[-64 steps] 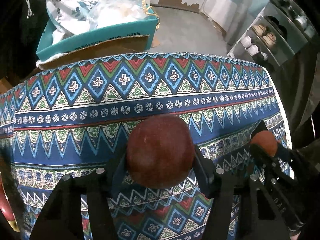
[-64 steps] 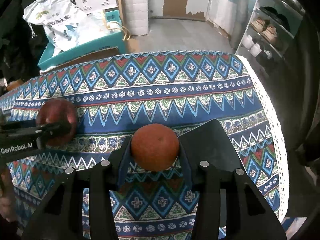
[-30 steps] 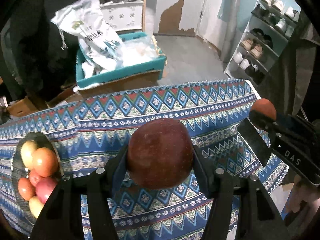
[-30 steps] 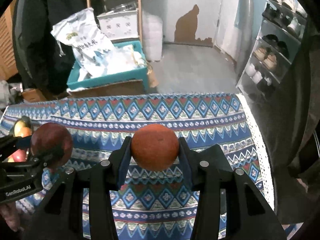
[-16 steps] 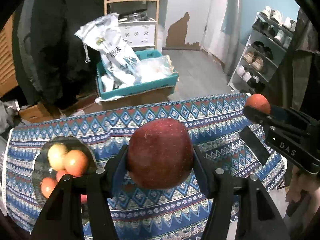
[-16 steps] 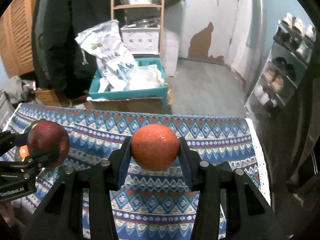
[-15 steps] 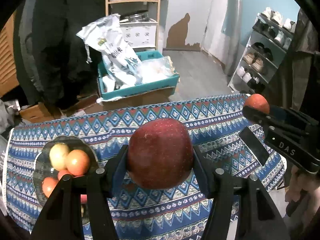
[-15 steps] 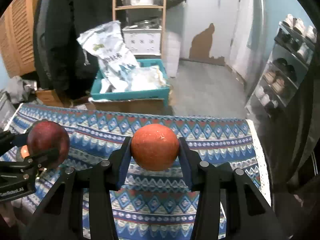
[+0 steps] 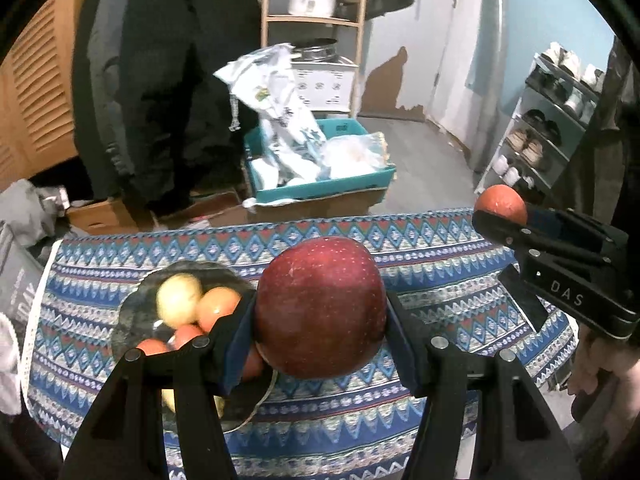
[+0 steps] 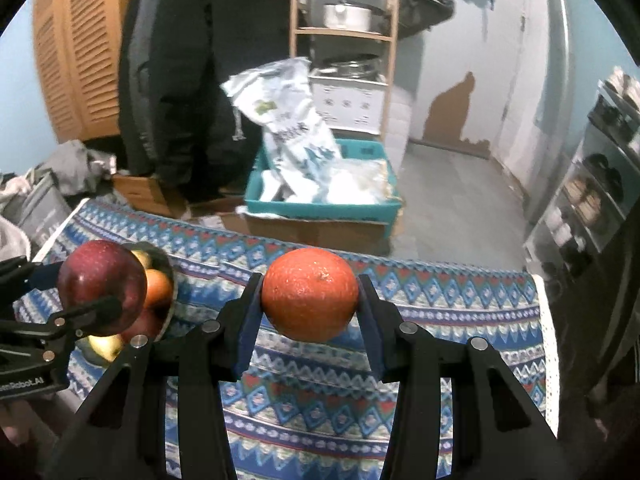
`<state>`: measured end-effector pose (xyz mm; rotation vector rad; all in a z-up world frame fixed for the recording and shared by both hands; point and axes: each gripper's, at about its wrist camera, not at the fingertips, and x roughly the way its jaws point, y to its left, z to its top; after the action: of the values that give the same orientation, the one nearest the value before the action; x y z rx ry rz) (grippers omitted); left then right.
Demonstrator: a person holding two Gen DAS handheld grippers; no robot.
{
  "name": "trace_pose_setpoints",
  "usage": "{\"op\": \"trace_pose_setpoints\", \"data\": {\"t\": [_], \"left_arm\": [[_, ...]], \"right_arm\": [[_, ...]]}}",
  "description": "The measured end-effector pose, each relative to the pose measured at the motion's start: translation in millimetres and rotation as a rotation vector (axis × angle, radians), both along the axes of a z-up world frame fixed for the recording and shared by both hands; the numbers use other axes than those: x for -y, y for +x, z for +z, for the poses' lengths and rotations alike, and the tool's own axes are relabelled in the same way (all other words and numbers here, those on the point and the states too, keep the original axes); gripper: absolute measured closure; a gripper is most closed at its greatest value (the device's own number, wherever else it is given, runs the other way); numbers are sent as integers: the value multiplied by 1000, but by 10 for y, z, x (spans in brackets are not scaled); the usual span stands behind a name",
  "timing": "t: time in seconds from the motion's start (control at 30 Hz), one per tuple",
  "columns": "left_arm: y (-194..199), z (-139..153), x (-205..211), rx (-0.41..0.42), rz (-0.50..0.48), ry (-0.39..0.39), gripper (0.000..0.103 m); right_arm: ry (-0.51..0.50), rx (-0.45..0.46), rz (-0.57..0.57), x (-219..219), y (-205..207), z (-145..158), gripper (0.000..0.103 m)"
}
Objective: Organize fruits
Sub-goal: 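Lift the apple and orange and carry both tools over the glass bowl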
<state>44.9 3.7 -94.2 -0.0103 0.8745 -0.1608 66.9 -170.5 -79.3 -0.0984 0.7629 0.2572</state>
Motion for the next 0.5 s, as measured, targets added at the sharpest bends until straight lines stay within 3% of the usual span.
{"op": "trace_pose_setpoints", "data": {"t": [0.5], "left_arm": [[-106,-129,-798,-8,141,-1,41]], "right_arm": [[33,-47,139,-778,145,-132,59]]}}
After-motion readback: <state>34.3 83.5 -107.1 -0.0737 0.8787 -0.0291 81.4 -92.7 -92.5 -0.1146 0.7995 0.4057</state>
